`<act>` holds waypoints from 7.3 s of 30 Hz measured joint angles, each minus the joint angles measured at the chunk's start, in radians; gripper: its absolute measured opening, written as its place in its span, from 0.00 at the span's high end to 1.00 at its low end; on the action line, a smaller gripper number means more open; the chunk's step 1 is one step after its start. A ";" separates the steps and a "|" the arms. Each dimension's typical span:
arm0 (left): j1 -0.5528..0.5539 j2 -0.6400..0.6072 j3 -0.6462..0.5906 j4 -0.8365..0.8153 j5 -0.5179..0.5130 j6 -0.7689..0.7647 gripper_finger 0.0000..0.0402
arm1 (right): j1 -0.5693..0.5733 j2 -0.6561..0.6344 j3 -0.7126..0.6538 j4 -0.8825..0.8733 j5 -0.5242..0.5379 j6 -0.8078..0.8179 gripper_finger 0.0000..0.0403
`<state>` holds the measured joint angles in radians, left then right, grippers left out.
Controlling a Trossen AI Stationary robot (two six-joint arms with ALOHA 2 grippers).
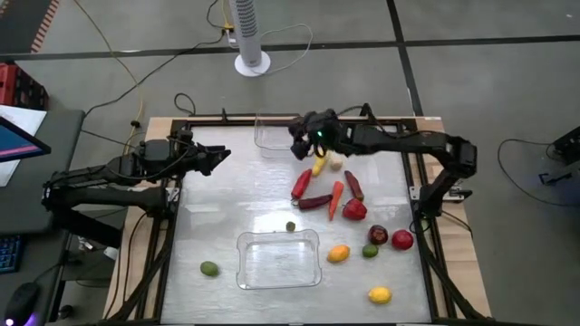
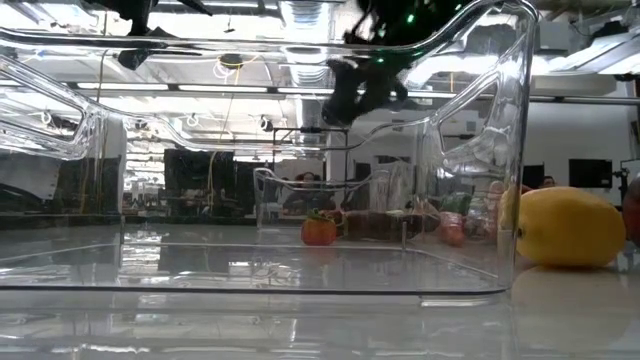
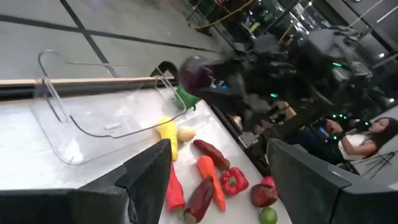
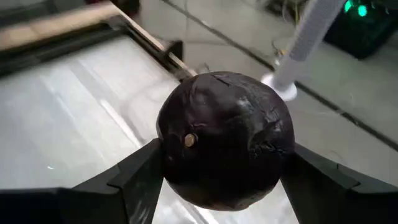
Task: Sort produce into baskets
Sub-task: Put the plum into the top transparent bin, then put the left dark red chili pepper into the top transparent bin, then put the red chili pepper into the top transparent bin, then put the garlic into the top transparent bin
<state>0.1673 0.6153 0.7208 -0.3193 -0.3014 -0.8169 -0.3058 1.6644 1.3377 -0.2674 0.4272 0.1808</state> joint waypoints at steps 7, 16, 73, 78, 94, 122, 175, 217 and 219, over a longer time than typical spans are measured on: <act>0.000 0.000 0.000 0.000 0.001 -0.011 0.37 | -0.102 0.079 0.121 -0.092 -0.181 0.013 0.12; 0.000 0.000 0.000 0.000 0.002 -0.017 0.37 | -0.115 0.075 0.221 -0.282 -0.195 0.013 0.05; 0.002 0.061 0.000 0.013 -0.001 -0.010 0.37 | 0.139 -0.039 -0.058 -0.206 -0.317 0.021 0.59; 0.002 0.063 0.000 0.048 -0.002 -0.010 0.37 | -0.001 0.030 0.057 -0.151 -0.300 0.028 0.45; 0.003 0.062 0.000 0.048 0.096 -0.061 0.37 | -0.126 0.242 0.404 -0.556 -0.689 -0.167 0.40; 0.003 0.057 0.000 0.048 0.098 -0.079 0.37 | 0.140 0.535 0.392 -0.695 -0.294 -0.685 0.15; 0.002 -0.053 0.000 0.287 0.132 -0.015 0.37 | -0.133 0.042 0.333 -0.769 -0.461 -0.163 0.24; 0.002 0.025 -0.001 0.256 0.136 -0.035 0.37 | -0.163 0.023 -0.284 -0.344 -0.445 -0.050 0.62; 0.002 0.025 -0.001 0.256 0.134 -0.034 0.37 | -0.152 -0.017 -0.285 -0.359 -0.445 -0.051 0.63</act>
<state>0.1696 0.6407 0.7200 -0.0631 -0.1673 -0.8505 -0.4581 1.6469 1.0531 -0.6262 -0.0177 0.1303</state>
